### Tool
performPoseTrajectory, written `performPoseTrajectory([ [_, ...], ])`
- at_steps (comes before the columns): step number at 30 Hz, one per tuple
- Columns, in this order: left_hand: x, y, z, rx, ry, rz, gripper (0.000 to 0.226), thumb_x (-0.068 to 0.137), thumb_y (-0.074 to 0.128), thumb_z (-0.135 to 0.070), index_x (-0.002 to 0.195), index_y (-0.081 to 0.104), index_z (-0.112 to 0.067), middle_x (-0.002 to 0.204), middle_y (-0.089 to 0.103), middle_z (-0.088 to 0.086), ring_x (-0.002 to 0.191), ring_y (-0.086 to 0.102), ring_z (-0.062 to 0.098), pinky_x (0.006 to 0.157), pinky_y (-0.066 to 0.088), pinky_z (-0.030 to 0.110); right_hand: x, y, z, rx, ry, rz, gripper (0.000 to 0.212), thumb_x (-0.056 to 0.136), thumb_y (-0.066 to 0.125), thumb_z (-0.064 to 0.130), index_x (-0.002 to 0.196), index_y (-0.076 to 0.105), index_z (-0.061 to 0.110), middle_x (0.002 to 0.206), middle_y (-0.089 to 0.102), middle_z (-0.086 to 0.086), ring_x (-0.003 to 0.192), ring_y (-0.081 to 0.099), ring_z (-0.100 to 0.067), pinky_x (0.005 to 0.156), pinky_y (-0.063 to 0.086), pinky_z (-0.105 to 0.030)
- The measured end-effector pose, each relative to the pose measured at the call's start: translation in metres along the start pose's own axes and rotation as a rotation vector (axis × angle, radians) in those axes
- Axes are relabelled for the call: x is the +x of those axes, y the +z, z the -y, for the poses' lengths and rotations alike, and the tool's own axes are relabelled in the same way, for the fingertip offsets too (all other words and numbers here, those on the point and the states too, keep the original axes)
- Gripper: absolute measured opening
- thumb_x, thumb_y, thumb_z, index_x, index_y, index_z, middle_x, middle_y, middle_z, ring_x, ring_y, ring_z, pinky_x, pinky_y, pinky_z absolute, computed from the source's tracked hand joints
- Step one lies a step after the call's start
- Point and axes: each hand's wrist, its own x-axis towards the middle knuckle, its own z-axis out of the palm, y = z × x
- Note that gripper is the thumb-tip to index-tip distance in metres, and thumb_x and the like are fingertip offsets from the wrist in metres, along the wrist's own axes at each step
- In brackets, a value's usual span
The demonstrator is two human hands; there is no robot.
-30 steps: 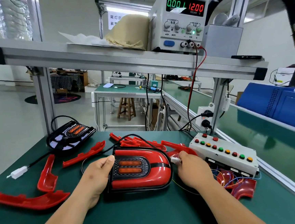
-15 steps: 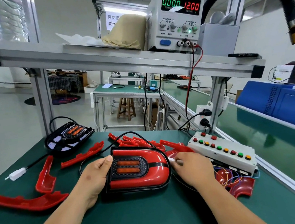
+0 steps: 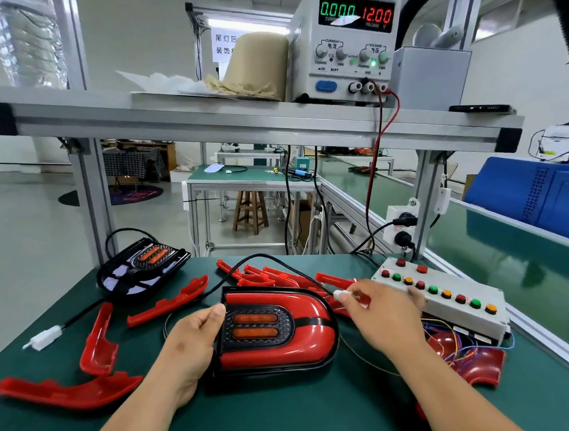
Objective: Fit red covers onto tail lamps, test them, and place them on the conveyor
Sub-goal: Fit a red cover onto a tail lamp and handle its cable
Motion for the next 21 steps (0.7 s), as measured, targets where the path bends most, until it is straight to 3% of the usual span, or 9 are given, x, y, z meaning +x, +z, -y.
performPoseTrajectory([
  [2, -0.001, 0.000, -0.001, 0.006, 0.006, -0.003, 0.038, 0.105, 0.039, -0.030, 0.108, 0.073, -0.012, 0.100, 0.077, 0.010, 0.095, 0.074, 0.021, 0.073, 0.058, 0.025, 0.003, -0.003, 0.002, 0.026, -0.019, -0.044, 0.022, 0.091, 0.055, 0.054, 0.099, 0.068, 0.039, 0.102, 0.054, 0.019, 0.103, 0.048, -0.007, 0.101, 0.020, -0.038],
  [4, -0.001, 0.000, -0.001, 0.010, 0.006, -0.009, 0.038, 0.106, 0.039, -0.030, 0.108, 0.073, -0.011, 0.100, 0.077, 0.010, 0.094, 0.074, 0.021, 0.070, 0.058, 0.022, 0.005, -0.005, 0.005, 0.184, -0.026, -0.080, 0.016, 0.093, 0.059, 0.039, 0.099, 0.067, 0.028, 0.104, 0.058, 0.008, 0.089, 0.050, -0.009, 0.087, 0.036, -0.033],
  [7, -0.001, 0.001, -0.002, 0.017, 0.005, -0.019, 0.038, 0.106, 0.039, -0.030, 0.108, 0.072, -0.012, 0.100, 0.077, 0.009, 0.095, 0.074, 0.021, 0.079, 0.055, 0.030, 0.005, -0.007, 0.010, 0.444, 0.084, -0.141, 0.008, 0.096, 0.056, 0.030, 0.094, 0.058, 0.022, 0.091, 0.064, 0.003, 0.075, 0.053, -0.005, 0.061, 0.037, -0.020],
  [9, -0.001, 0.002, -0.001, 0.019, 0.003, -0.026, 0.038, 0.106, 0.039, -0.029, 0.108, 0.073, -0.012, 0.100, 0.077, 0.010, 0.095, 0.074, 0.022, 0.083, 0.054, 0.033, 0.006, -0.010, 0.012, 0.680, 0.245, -0.227, 0.011, 0.096, 0.056, 0.030, 0.087, 0.055, 0.024, 0.087, 0.064, 0.004, 0.077, 0.057, -0.006, 0.062, 0.039, -0.018],
  [11, 0.000, 0.002, -0.001, 0.024, 0.008, -0.023, 0.038, 0.106, 0.039, -0.029, 0.107, 0.073, -0.012, 0.100, 0.076, 0.011, 0.095, 0.074, 0.023, 0.086, 0.054, 0.035, 0.010, -0.015, 0.011, 1.116, 0.416, -0.300, 0.016, 0.098, 0.055, 0.029, 0.083, 0.053, 0.024, 0.087, 0.063, 0.002, 0.082, 0.062, -0.016, 0.075, 0.049, -0.027],
  [14, 0.000, -0.001, -0.002, 0.039, 0.034, -0.017, 0.036, 0.105, 0.040, -0.027, 0.106, 0.074, -0.013, 0.102, 0.076, 0.009, 0.097, 0.073, 0.022, 0.085, 0.055, 0.034, 0.016, -0.028, 0.005, 1.651, 0.519, -0.318, 0.017, 0.101, 0.048, 0.030, 0.087, 0.047, 0.021, 0.083, 0.064, -0.002, 0.077, 0.071, -0.015, 0.077, 0.053, -0.033],
  [16, 0.000, -0.003, -0.004, 0.041, 0.057, -0.019, 0.034, 0.105, 0.042, -0.025, 0.108, 0.073, -0.015, 0.103, 0.076, 0.007, 0.097, 0.073, 0.020, 0.080, 0.056, 0.029, 0.017, -0.038, 0.000, 1.740, 0.540, -0.363, 0.022, 0.102, 0.043, 0.036, 0.086, 0.046, 0.022, 0.069, 0.063, 0.001, 0.064, 0.070, -0.014, 0.077, 0.054, -0.037],
  [18, 0.000, -0.006, -0.006, 0.052, 0.073, -0.029, 0.032, 0.105, 0.042, -0.026, 0.112, 0.072, -0.015, 0.104, 0.076, 0.006, 0.098, 0.073, 0.021, 0.084, 0.055, 0.033, 0.020, -0.052, -0.002, 1.789, 0.516, -0.407, 0.026, 0.103, 0.038, 0.041, 0.084, 0.045, 0.024, 0.057, 0.055, 0.002, 0.053, 0.064, -0.016, 0.072, 0.056, -0.039],
  [21, 0.001, -0.014, -0.011, 0.091, 0.082, -0.043, 0.031, 0.104, 0.043, -0.027, 0.112, 0.071, -0.016, 0.103, 0.076, 0.004, 0.098, 0.073, 0.021, 0.082, 0.055, 0.032, 0.024, -0.075, -0.004, 1.687, 0.465, -0.384, 0.028, 0.104, 0.034, 0.042, 0.084, 0.045, 0.025, 0.055, 0.036, 0.003, 0.045, 0.035, -0.013, 0.046, 0.042, -0.023],
])
